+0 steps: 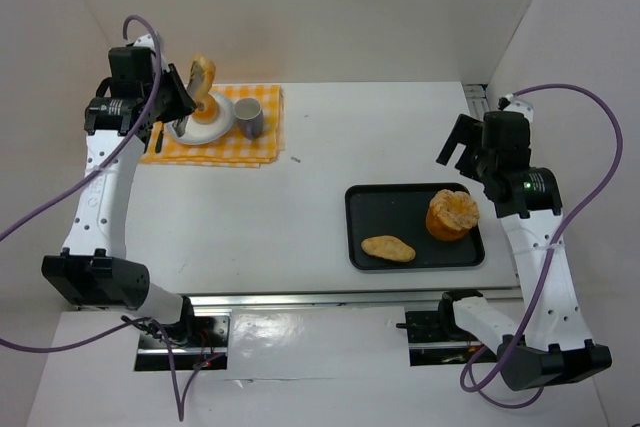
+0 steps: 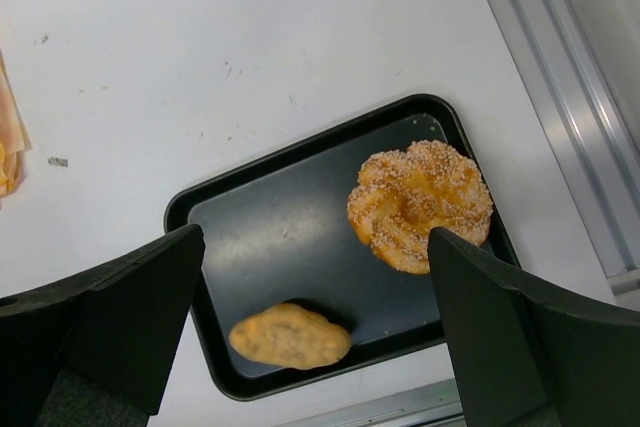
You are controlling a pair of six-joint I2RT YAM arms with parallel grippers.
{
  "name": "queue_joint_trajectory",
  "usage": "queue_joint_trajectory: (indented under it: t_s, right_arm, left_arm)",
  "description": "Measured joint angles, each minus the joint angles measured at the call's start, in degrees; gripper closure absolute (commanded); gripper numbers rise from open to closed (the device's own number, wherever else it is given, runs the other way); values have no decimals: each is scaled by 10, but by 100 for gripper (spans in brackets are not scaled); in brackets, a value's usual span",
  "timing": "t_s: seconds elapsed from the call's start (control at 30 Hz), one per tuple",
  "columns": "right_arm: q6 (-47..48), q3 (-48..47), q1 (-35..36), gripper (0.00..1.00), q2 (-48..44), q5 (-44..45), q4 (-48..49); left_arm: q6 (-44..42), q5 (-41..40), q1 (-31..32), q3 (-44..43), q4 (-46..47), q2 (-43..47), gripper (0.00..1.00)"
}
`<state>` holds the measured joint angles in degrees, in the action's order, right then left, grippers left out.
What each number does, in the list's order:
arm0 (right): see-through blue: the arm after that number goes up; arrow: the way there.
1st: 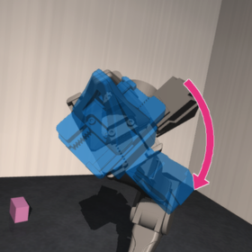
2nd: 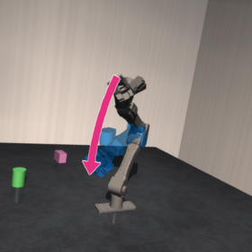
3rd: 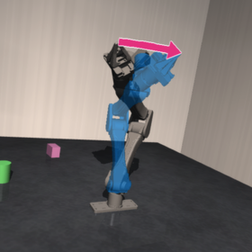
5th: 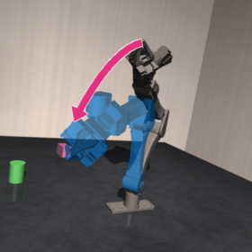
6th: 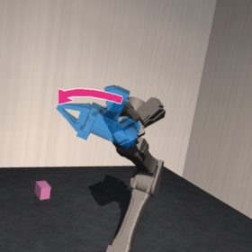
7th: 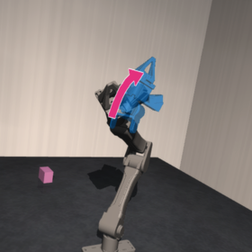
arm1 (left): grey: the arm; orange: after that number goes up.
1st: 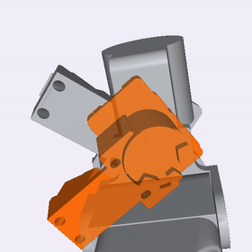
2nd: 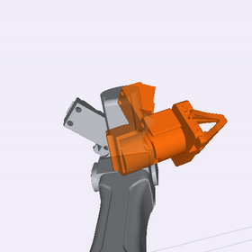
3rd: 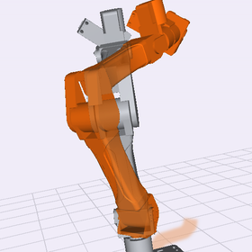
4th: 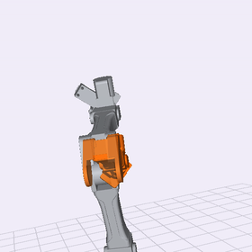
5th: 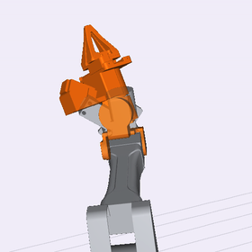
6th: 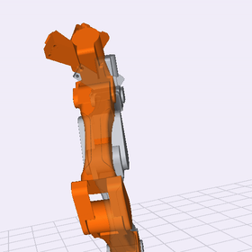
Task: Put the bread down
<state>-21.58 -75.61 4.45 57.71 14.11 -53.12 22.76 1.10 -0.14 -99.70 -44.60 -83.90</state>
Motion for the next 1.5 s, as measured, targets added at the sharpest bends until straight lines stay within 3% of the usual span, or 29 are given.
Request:
queue_joint_trajectory:
  t_s: [0.57,0.6,0.67,0.7,0.93,0.97,1.07,1.37,1.5]
  right_arm:
    - [0,0,0,0,26,-10,7]
    - [0,0,0,0,26,-10,7]
    - [0,0,0,0,26,-10,9]
    - [0,0,0,0,26,-10,9]
    - [0,0,0,0,26,-10,9]
    - [0,0,0,0,26,-10,9]
    - [0,0,0,0,25,-11,9]
    - [0,8,0,0,15,-10,10]
    - [0,8,0,0,9,-10,10]
  left_arm:
    - [35,-103,-39,173,115,-53,100]
    - [40,-105,-40,177,116,-63,85]
    - [45,-105,-41,181,118,-81,73]
    - [46,-104,-41,181,119,-86,62]
    - [46,-102,-34,176,113,-78,58]
    - [44,-103,-32,170,107,-74,49]
    - [38,-111,-19,150,97,-51,37]
    - [30,-119,22,96,93,-10,50]
    - [27,-113,80,111,102,0,53]
